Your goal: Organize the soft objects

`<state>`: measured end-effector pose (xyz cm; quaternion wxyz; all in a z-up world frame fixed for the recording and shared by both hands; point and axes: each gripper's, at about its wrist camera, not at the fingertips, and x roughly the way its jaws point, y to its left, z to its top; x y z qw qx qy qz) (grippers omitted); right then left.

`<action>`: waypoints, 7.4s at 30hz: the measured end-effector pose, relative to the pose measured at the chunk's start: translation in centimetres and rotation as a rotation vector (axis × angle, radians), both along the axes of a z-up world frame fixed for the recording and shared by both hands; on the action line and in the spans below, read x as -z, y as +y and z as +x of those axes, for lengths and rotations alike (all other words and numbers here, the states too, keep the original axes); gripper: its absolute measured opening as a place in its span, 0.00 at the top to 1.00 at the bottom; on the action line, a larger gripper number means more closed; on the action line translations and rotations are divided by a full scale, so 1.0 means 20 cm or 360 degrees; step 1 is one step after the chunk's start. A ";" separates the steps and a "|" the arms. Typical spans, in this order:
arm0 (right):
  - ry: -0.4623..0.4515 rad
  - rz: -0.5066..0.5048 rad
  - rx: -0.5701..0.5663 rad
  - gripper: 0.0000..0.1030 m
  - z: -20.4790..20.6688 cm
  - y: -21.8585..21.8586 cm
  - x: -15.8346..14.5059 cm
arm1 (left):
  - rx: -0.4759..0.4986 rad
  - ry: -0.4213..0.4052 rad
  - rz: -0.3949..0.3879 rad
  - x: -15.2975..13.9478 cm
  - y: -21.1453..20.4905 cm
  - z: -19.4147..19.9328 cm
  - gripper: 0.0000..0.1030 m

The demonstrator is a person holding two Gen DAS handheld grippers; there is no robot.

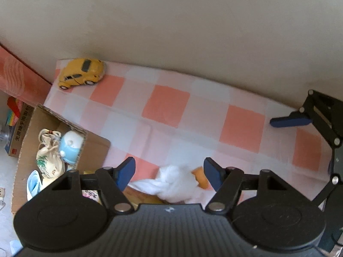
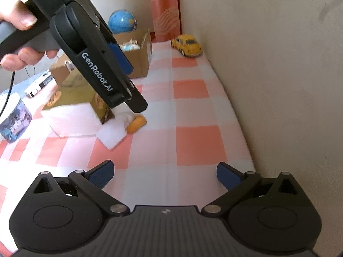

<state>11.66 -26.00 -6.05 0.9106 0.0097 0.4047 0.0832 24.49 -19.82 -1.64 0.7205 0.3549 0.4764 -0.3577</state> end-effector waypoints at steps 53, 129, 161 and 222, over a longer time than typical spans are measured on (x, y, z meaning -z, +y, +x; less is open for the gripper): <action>-0.0209 -0.0056 -0.0250 0.63 0.22 0.17 -0.09 | -0.0306 -0.0149 -0.0366 -0.15 0.37 0.13 0.07; -0.0133 -0.0181 -0.0340 0.00 0.01 0.13 0.12 | 0.0456 0.0277 0.0507 0.26 -0.11 0.01 0.79; -0.0132 -0.0182 -0.0339 0.00 0.01 0.14 0.12 | 0.0445 0.0268 0.0532 0.22 -0.15 0.00 0.78; -0.0254 -0.0303 -0.0186 0.62 0.06 0.23 -0.21 | -0.0377 -0.0143 -0.0176 -0.36 0.66 0.37 0.68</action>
